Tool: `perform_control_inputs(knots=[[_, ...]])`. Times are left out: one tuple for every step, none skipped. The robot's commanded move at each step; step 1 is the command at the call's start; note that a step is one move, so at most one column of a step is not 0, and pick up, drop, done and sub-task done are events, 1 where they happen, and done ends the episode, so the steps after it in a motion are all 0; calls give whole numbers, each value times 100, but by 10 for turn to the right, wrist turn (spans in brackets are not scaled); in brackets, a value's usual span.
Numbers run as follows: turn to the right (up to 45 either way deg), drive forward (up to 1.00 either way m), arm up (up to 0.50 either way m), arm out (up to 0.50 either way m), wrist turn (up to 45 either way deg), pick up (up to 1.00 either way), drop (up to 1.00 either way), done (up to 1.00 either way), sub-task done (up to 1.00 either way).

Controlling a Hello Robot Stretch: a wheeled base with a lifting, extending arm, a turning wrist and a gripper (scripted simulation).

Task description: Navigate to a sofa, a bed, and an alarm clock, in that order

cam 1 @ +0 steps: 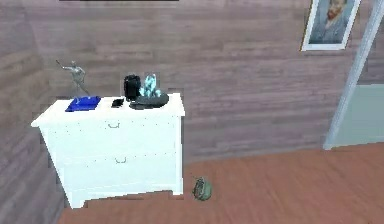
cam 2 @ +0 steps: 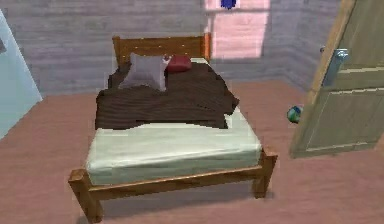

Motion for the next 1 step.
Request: perform_control_inputs(knots=[[180, 0, 0, 0, 0, 0, 0, 0, 0]])
